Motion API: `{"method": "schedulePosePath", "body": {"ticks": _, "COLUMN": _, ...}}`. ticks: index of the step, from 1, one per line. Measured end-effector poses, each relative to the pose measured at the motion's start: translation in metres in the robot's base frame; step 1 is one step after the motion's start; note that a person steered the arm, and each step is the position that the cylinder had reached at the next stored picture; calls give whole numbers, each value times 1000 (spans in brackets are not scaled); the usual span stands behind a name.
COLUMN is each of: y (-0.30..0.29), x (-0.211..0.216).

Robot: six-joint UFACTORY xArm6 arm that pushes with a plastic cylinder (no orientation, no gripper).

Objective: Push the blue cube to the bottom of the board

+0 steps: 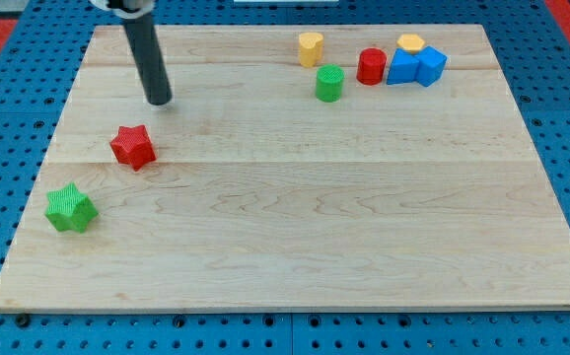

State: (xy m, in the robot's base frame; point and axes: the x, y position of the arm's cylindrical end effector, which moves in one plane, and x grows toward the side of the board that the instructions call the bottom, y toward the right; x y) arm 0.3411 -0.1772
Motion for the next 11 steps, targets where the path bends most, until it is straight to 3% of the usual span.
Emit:
{"method": "schedulePosePath", "body": {"ticks": 1, "y": 0, "x": 56}}
{"method": "schedulePosePath", "body": {"ticks": 2, "y": 36, "x": 34}}
{"method": "schedulePosePath", "body": {"ticks": 4, "y": 161, "x": -111}}
{"method": "schedulePosePath", "body": {"ticks": 5, "y": 188, "x": -147}}
{"method": "schedulePosePath", "body": {"ticks": 7, "y": 400, "x": -144}}
{"method": "schedulePosePath", "body": {"ticks": 8, "y": 386, "x": -104}}
{"method": "schedulePosePath", "body": {"ticks": 11, "y": 317, "x": 86}}
